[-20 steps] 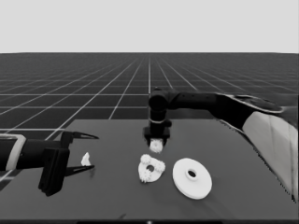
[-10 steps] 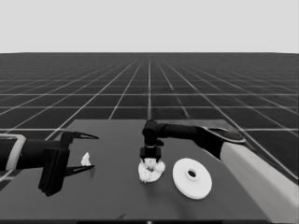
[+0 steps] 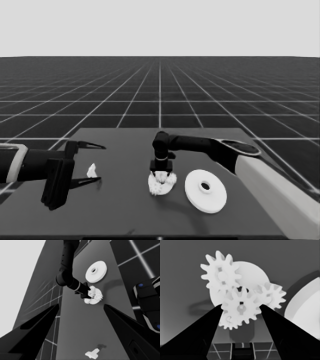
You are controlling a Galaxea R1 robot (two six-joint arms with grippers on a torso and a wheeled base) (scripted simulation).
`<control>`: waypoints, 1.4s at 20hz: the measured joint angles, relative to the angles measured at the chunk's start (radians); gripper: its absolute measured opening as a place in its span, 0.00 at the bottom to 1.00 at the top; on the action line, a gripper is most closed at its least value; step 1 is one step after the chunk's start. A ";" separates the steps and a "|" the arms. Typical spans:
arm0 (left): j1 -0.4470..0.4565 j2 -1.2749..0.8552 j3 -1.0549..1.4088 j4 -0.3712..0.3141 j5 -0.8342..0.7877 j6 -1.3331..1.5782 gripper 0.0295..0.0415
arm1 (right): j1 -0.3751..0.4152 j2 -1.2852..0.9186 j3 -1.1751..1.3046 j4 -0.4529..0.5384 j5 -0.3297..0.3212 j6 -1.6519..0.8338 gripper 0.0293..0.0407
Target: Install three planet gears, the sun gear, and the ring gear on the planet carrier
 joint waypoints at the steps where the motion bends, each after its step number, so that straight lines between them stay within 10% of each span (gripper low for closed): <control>1: 0.000 0.000 0.000 0.000 0.000 0.000 0.75 | 0.000 0.000 0.000 0.000 0.000 0.010 0.14; 28: 0.000 0.000 0.000 0.000 0.000 0.000 0.75 | 0.000 0.000 0.000 0.000 0.000 0.292 0.13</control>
